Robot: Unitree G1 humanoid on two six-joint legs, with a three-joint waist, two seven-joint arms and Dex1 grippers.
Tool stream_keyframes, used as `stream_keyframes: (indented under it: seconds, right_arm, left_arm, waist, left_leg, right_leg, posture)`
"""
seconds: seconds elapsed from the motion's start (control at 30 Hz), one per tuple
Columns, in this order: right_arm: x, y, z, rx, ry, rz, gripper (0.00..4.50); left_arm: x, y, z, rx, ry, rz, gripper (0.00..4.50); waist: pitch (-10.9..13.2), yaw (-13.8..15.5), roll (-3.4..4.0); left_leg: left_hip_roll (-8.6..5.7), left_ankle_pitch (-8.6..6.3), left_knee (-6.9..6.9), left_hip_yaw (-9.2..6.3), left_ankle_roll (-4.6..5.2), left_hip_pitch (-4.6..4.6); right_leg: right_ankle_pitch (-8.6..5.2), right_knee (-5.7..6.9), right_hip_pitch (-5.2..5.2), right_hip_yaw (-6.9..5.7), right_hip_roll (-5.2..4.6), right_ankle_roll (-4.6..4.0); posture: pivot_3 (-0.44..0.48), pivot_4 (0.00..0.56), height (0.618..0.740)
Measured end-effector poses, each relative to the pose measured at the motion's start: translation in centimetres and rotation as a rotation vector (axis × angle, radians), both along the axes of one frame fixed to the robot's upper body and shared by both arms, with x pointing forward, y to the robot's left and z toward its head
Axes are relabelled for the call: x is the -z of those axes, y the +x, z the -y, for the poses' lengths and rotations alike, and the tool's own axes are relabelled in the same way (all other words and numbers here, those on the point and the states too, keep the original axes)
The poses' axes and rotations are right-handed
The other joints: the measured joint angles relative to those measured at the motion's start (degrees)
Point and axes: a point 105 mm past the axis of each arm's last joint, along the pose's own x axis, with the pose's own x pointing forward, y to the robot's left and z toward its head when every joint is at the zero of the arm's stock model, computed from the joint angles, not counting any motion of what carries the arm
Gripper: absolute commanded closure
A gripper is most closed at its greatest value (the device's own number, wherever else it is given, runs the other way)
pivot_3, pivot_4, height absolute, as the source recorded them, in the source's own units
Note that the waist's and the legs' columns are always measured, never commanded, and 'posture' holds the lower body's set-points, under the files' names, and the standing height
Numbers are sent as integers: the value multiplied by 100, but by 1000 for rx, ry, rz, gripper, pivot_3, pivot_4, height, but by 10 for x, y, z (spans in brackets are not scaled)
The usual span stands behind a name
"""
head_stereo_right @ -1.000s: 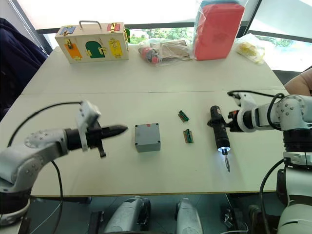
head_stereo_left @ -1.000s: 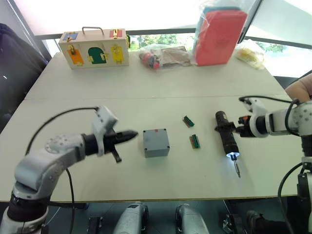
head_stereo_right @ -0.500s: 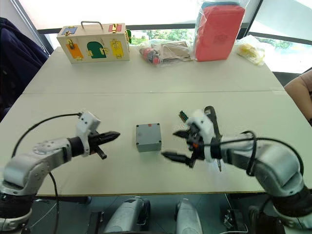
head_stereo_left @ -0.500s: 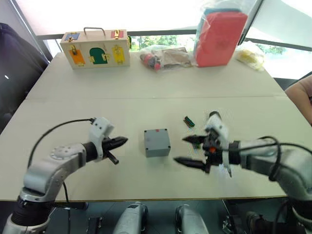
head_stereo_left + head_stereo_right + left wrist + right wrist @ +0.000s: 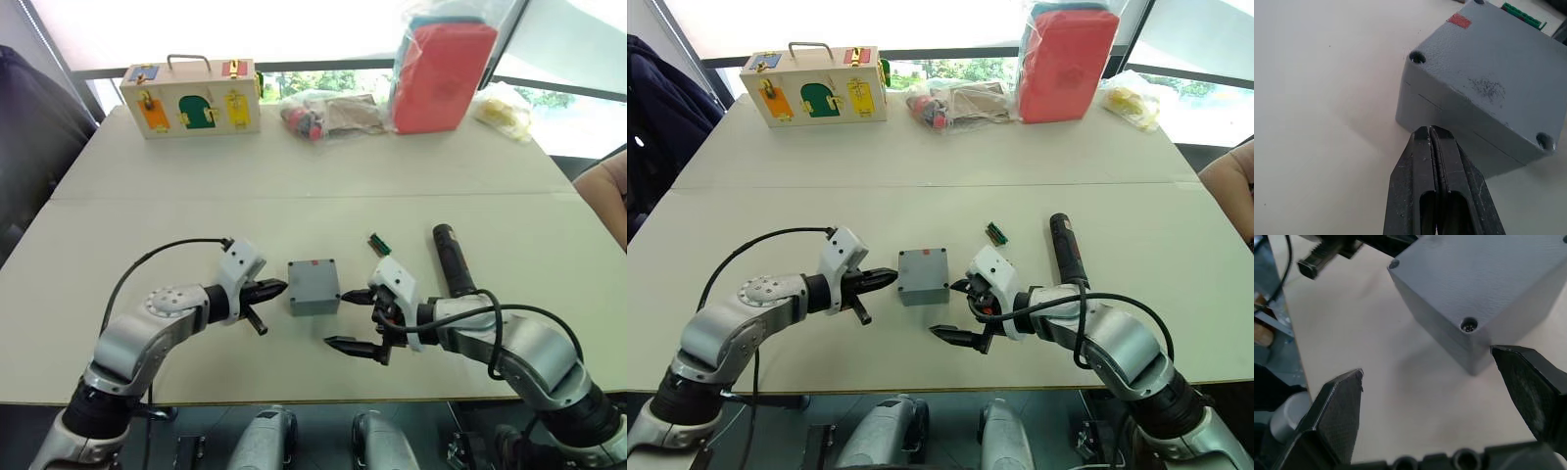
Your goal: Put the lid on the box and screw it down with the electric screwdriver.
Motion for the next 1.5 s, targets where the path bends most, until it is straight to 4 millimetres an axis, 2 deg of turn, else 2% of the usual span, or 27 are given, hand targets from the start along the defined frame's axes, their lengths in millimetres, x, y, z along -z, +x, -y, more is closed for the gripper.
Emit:
stream_keyframes:
  seconds: [0.2, 0.33, 0.4, 0.47, 0.57, 0.7, 0.8, 0.93, 1.13, 1.3, 1.5]
  right_arm:
    - [-9, -17, -17, -44, 83, -44, 34]
    - [-19, -15, -7, -7, 90, -24, 34]
    - [-23, -7, 6, 33, 51, 8, 34]
    - [-26, 7, 18, 66, 15, 54, 34]
    - [-26, 26, 26, 80, -23, 108, 34]
    - [-9, 43, 25, 17, -90, 143, 34]
    - [0, 48, 20, -41, -104, 150, 34]
    - [4, 40, 8, -125, -77, 130, 34]
    - [6, 25, 2, -144, -46, 103, 34]
    - [10, 15, 1, -125, -32, 77, 34]
    - [8, 15, -1, -90, -13, 78, 34]
  left_arm:
    - [-5, 18, 4, 5, -12, 34, 4500]
    - [2, 25, -9, -29, 40, 40, 4500]
    - [4, 24, -20, -47, 61, 34, 4500]
    - [8, 17, -28, -55, 81, 19, 4500]
    - [12, 0, -25, -8, 68, -22, 4500]
    - [16, -24, -15, 62, 55, -75, 4500]
    - [22, -32, -5, 95, 45, -106, 4500]
    - [18, -27, 3, 83, 21, -82, 4500]
    - [19, -9, -4, 10, 34, -57, 4500]
    - [17, -6, -3, 11, 27, -43, 4500]
    - [17, -4, -3, 12, 23, -40, 4500]
  waist:
    - [0, -8, 0]
    - [0, -8, 0]
    - [0, -12, 0]
    - [0, -18, 0]
    - [0, -24, 0]
    - [0, -14, 0]
    - [0, -5, 0]
    - [0, -10, 0]
    - [-1, -8, 0]
    - [-1, -10, 0]
    - [-1, -8, 0]
  left_leg:
    - [-1, 9, 0, 0, -14, 0]
    - [-1, 5, 2, 1, -7, 0]
    - [-1, -2, 2, 1, 4, 0]
    - [-1, -2, 2, 2, 4, 1]
    - [-1, 3, 2, 3, -4, 1]
    - [-1, 10, 3, 4, -16, 1]
    - [-2, 12, 6, 4, -18, 1]
    - [-2, 13, 8, 4, -20, 1]
    - [-2, 14, 8, 4, -21, 2]
    - [-2, 15, 8, 3, -24, 2]
    - [-3, 15, 8, 3, -24, 2]
  right_leg:
    - [0, 6, -2, -3, 3, 1]
    - [0, 9, -3, -4, 3, 1]
    - [0, 10, -4, -4, 3, 1]
    - [0, 10, -4, -4, 3, 1]
    - [0, 11, -5, -3, 4, 1]
    - [0, 13, -3, -3, 3, 1]
    - [0, 14, -1, -4, 4, 1]
    - [0, 17, -2, -3, 4, 1]
    - [0, 18, -2, -3, 5, 1]
    - [0, 19, -3, -2, 4, 1]
    - [0, 20, -3, -2, 4, 1]
  posture:
    - [0, 150, 740]
    - [0, 150, 740]
    - [0, 150, 740]
    - [0, 150, 740]
    - [0, 150, 740]
    - [0, 150, 740]
    - [0, 150, 740]
    - [0, 150, 740]
    - [0, 150, 740]
    - [0, 150, 740]
    - [0, 150, 740]
